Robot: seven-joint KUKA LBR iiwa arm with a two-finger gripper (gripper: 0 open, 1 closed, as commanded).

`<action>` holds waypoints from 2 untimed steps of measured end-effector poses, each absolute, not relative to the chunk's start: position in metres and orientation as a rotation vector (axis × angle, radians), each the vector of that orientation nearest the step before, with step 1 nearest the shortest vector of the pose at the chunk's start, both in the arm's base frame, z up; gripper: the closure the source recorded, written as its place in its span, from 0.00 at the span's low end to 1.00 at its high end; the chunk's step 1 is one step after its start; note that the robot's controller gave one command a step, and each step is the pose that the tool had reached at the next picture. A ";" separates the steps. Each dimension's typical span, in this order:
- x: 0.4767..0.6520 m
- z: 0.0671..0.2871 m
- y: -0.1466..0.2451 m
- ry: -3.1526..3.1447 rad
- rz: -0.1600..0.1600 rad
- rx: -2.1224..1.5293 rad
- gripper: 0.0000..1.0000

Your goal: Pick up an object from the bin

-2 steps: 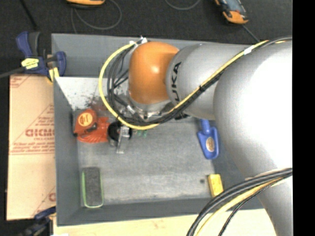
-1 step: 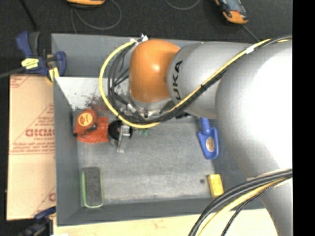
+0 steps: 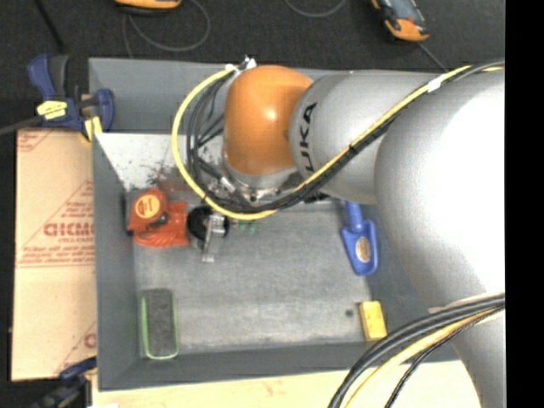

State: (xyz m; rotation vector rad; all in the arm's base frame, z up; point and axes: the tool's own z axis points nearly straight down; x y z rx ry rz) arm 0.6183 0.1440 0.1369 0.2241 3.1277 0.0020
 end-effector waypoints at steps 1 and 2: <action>0.619 0.140 0.144 3.127 0.003 0.225 1.00; 0.619 0.141 0.144 3.127 0.003 0.226 1.00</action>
Offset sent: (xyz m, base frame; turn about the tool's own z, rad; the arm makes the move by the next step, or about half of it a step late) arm 0.0001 -0.0001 0.0058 0.0000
